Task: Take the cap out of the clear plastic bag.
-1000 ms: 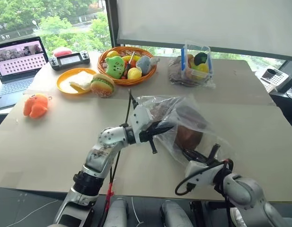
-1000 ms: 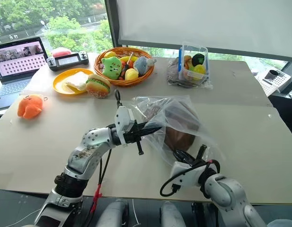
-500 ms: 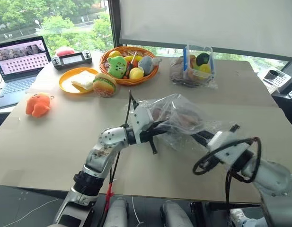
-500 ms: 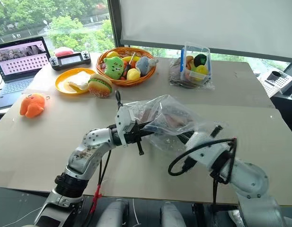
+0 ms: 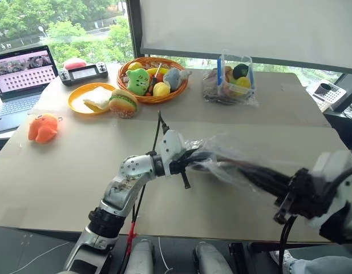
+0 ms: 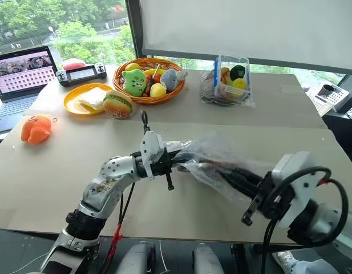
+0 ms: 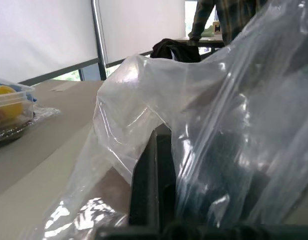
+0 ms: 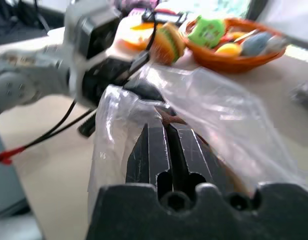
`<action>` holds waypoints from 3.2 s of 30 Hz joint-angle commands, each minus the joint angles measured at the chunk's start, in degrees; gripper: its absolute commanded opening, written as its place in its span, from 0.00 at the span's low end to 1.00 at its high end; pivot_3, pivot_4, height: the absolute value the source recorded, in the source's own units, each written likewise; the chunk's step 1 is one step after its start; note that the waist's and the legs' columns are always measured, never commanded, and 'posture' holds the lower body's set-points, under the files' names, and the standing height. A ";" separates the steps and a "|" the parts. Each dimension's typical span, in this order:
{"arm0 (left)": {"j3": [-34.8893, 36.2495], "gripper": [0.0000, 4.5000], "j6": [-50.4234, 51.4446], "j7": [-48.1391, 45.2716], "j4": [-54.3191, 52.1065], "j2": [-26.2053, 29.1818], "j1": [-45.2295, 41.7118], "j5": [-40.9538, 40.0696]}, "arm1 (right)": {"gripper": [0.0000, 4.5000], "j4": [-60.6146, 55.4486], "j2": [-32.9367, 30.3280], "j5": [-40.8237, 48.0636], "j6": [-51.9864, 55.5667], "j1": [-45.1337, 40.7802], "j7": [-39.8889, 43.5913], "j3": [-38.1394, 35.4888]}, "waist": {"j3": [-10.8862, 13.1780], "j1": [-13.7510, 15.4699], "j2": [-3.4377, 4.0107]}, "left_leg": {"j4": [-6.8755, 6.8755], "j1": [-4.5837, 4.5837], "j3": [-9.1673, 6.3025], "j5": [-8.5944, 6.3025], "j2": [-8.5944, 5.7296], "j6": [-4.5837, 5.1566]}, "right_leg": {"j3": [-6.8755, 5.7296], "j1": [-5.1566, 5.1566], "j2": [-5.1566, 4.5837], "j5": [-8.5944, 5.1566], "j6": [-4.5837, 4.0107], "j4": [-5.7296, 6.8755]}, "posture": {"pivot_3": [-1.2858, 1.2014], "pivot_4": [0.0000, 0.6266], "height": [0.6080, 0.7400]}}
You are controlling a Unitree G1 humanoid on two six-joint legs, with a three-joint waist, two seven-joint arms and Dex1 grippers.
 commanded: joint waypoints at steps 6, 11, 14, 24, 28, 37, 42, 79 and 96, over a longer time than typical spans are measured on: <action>-0.25 0.00 -0.10 -0.16 1.19 0.73 0.28 0.65 | 0.01 -1.98 0.75 18.46 -11.32 -3.09 -4.57 -2.65 | 0.00 -0.01 0.00 | -0.02 -0.02 -0.01 0.00 0.01 0.00 | -0.01 -0.01 0.00 0.00 0.00 -0.02 | 0.52 0.24 1.00; -0.26 0.00 -0.29 -0.12 1.33 1.04 0.30 0.71 | 0.01 -1.98 -7.78 -0.34 -3.20 3.30 -3.74 8.11 | -0.03 0.03 0.00 | 0.01 0.02 0.02 0.00 0.01 0.00 | 0.01 0.01 -0.01 0.00 -0.01 -0.03 | 0.52 0.24 1.00; -0.26 0.00 -0.34 -0.08 1.28 1.28 0.53 0.80 | 0.01 -1.40 -5.63 -6.37 -3.14 2.83 -4.69 14.05 | -0.06 -0.07 0.06 | 0.01 0.00 0.03 0.00 0.02 0.00 | 0.03 -0.04 0.00 0.00 0.00 -0.02 | 0.52 0.24 1.00; -0.92 0.00 -3.34 -1.37 3.01 2.22 1.43 2.86 | 0.01 1.09 -5.53 -3.32 -1.36 2.17 -7.26 3.47 | -0.06 0.10 0.06 | -0.01 -0.02 0.03 0.00 0.02 0.00 | 0.03 -0.04 0.00 -0.18 0.30 -0.02 | 0.52 0.24 1.00; -0.93 0.00 -3.48 -1.91 3.19 2.48 1.71 2.76 | 0.01 -1.47 -8.89 -6.24 2.00 6.09 -4.93 1.50 | -0.06 0.13 0.06 | -0.03 -0.03 0.03 0.00 0.01 0.00 | 0.03 -0.04 0.00 -0.18 0.30 -0.04 | 0.52 0.24 1.00; -1.08 0.00 -1.41 -2.50 1.74 2.31 0.96 1.60 | 0.01 1.42 -14.85 -40.50 2.56 2.95 -12.49 29.38 | -0.07 -0.04 0.06 | 0.00 -0.01 0.04 0.00 0.02 0.00 | 0.03 -0.08 0.00 -0.22 0.36 -0.04 | 0.52 0.24 1.00; -0.98 0.00 -0.92 -2.37 1.68 2.13 0.88 1.66 | 0.13 1.02 -11.36 -50.28 3.76 -0.82 -14.12 35.33 | -0.07 0.09 0.07 | -0.03 -0.04 0.05 0.00 0.01 0.00 | 0.04 -0.14 -0.01 -0.23 0.36 -0.04 | 0.52 0.24 1.00; -1.53 0.00 -0.45 -1.90 1.78 1.27 0.57 2.32 | 0.98 20.14 22.75 -73.27 12.62 -11.04 -14.65 51.13 | -0.14 -0.11 0.06 | -0.02 0.03 0.04 0.00 0.03 0.00 | 0.02 -0.08 0.01 -0.18 0.26 0.03 | 0.52 0.24 1.00; -1.46 0.00 -0.96 -1.76 2.14 1.13 0.65 2.37 | 0.54 17.72 22.52 -77.88 12.49 -11.47 -10.97 51.54 | -0.16 -0.01 0.07 | -0.03 0.02 0.04 0.00 0.02 0.00 | 0.01 -0.09 0.00 -0.18 0.26 0.01 | 0.52 0.24 1.00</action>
